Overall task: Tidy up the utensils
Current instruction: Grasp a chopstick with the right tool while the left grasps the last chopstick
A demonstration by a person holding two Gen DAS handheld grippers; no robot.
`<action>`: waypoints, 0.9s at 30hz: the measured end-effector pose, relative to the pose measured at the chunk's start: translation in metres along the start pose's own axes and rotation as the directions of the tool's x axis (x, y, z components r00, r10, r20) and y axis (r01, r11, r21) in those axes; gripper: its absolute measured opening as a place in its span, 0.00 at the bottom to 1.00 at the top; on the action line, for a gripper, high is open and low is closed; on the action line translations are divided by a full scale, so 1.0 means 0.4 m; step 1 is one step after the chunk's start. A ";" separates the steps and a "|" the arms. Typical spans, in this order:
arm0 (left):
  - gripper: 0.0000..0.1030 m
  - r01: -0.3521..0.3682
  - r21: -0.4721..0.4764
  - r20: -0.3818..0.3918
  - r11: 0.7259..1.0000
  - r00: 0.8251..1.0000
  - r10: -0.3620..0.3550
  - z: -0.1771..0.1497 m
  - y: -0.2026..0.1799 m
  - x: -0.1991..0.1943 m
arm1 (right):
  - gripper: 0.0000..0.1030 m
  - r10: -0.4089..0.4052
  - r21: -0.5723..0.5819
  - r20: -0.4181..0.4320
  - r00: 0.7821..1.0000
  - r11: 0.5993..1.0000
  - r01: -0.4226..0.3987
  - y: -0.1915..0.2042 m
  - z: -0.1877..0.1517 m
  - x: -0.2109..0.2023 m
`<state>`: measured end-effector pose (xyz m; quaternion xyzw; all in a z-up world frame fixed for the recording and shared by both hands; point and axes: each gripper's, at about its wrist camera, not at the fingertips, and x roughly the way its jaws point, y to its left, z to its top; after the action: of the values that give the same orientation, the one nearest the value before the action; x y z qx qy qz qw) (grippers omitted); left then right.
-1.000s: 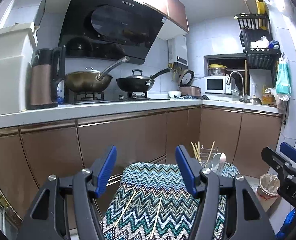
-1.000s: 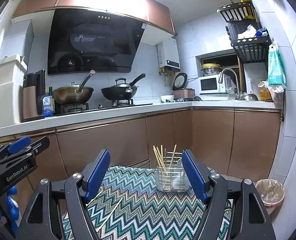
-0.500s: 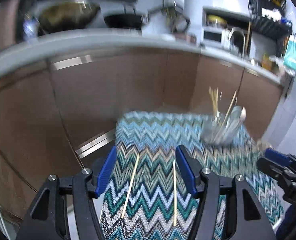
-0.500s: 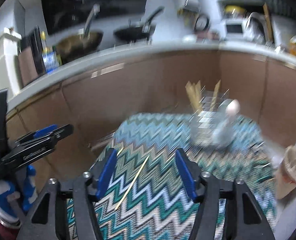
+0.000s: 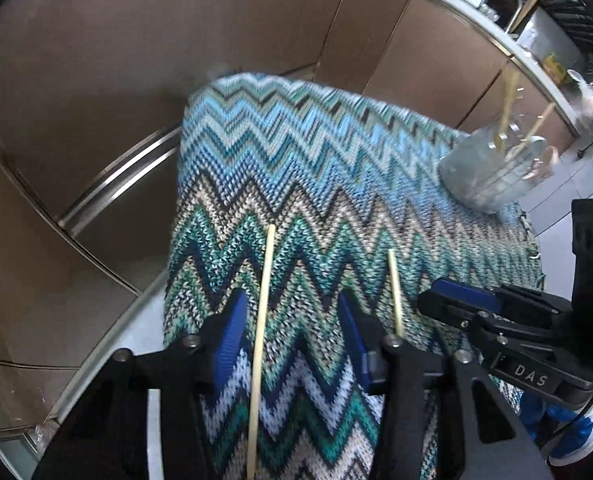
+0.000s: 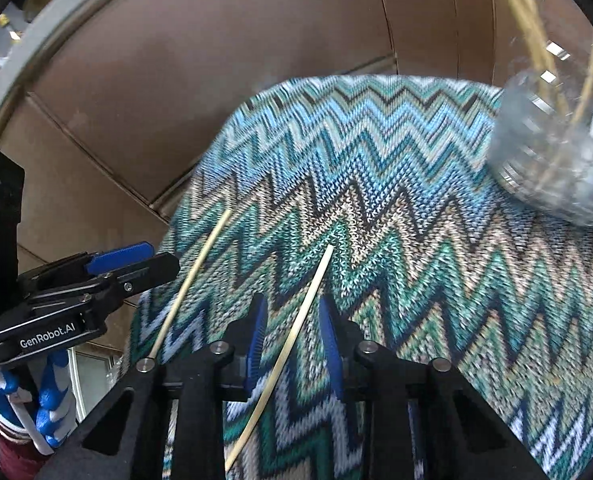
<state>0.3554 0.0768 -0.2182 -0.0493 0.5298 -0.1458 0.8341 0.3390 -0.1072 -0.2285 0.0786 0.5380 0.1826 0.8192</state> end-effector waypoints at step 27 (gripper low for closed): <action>0.05 -0.048 -0.036 -0.048 0.998 0.998 0.047 0.026 0.013 0.061 | 0.06 0.035 -0.002 -0.005 0.999 0.999 -0.035 -0.029 0.018 0.007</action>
<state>0.3753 0.0737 -0.2360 -0.0487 0.5528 -0.1172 0.8236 0.3490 -0.1163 -0.2315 0.0867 0.5385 0.1977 0.8145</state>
